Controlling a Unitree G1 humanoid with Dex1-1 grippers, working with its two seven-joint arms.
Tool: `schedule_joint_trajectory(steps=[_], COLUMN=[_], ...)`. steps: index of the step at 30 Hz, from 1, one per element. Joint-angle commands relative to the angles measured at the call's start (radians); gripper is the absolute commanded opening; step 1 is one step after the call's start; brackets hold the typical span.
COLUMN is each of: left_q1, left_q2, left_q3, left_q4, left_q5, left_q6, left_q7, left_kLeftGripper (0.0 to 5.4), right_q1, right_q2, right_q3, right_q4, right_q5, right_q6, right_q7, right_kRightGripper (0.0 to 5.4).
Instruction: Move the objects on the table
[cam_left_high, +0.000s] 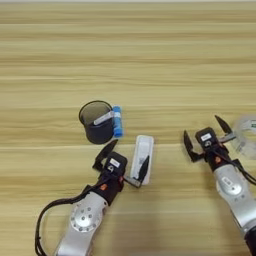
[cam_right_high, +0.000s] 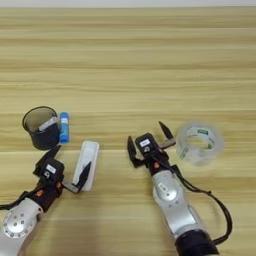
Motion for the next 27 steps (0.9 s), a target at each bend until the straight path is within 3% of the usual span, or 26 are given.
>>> schedule_joint_trajectory(steps=[1, 8, 27], left_q1=[0.014, 0.004, -0.081], left_q2=[-0.010, -0.013, -0.023], left_q3=[-0.038, -0.065, -0.054], left_q4=[-0.001, 0.036, 0.210], left_q5=[0.008, 0.051, 0.063], left_q6=[0.034, 0.071, 0.131], left_q7=[-0.020, 0.012, 0.051], left_kLeftGripper=[5.38, 5.38, 5.38], right_q1=[-0.008, -0.006, -0.001], right_q2=[0.008, 0.017, 0.032], right_q3=[-0.009, -0.008, -0.001], right_q4=[-0.013, -0.025, -0.041], right_q5=[0.007, 0.002, -0.001], right_q6=[0.016, 0.022, 0.032], right_q7=[-0.004, -0.003, 0.001], right_kRightGripper=[5.40, 5.40, 5.40])
